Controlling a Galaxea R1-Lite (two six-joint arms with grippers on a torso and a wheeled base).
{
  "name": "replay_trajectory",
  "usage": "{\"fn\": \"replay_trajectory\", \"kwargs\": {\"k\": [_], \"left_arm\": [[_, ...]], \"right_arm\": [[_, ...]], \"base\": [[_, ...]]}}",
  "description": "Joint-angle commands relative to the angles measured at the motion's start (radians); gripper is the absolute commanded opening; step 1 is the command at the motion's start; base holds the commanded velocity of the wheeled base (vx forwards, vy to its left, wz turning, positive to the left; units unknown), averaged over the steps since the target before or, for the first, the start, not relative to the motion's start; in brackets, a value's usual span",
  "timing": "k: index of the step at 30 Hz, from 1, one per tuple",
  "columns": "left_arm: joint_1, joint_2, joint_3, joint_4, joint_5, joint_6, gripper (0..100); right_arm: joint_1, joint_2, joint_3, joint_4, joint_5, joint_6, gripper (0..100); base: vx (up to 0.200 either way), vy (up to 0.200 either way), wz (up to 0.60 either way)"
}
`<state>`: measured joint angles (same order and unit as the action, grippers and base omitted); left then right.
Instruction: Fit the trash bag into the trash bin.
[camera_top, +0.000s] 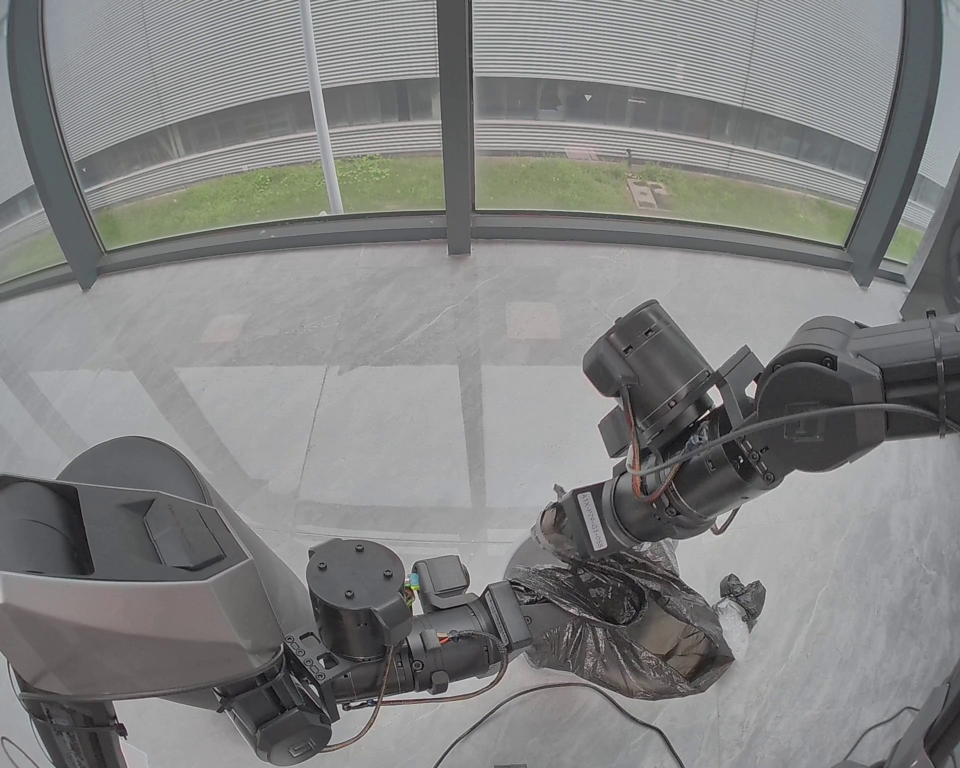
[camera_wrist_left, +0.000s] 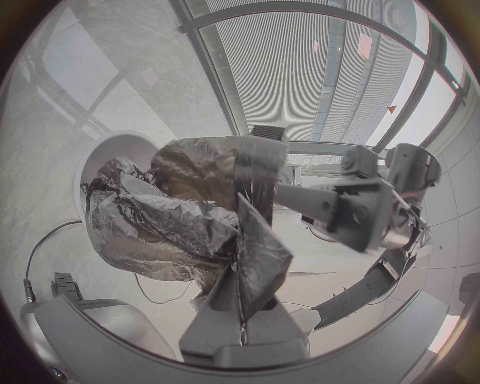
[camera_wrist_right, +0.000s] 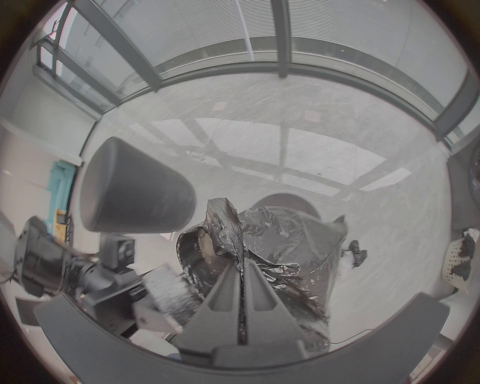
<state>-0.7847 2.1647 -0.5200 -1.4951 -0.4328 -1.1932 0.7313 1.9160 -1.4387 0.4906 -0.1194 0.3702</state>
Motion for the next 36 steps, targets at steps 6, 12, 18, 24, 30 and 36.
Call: {"fn": "replay_trajectory", "kwargs": {"k": [6,12,18,24,30,36], "left_arm": [[-0.004,-0.016,0.005,-0.001,0.002,0.001,0],[-0.004,-0.034,0.008,-0.001,0.020,0.023,0],[-0.001,-0.043,0.029,-0.001,0.074,0.055,0],[-0.001,-0.054,0.063,-0.001,0.081,0.061,0],[-0.002,-0.062,0.057,-0.001,0.080,0.075,0],[-0.002,-0.080,0.063,-0.001,0.080,0.092,0]], "right_arm": [[-0.115,0.015,-0.034,0.006,-0.051,-0.008,0],[-0.118,0.009,-0.043,0.005,-0.036,0.003,0],[-0.119,0.023,-0.071,0.003,-0.011,0.004,0],[-0.135,0.041,-0.115,0.009,-0.008,0.007,0],[-0.121,0.064,-0.126,0.062,0.021,0.090,0],[-0.084,0.104,-0.184,0.066,0.083,0.210,0]], "base": [[0.000,0.000,0.00],[0.000,0.000,0.00],[0.000,0.000,0.00],[0.000,0.000,0.00],[0.000,0.000,0.00],[0.000,0.000,0.00]]}}
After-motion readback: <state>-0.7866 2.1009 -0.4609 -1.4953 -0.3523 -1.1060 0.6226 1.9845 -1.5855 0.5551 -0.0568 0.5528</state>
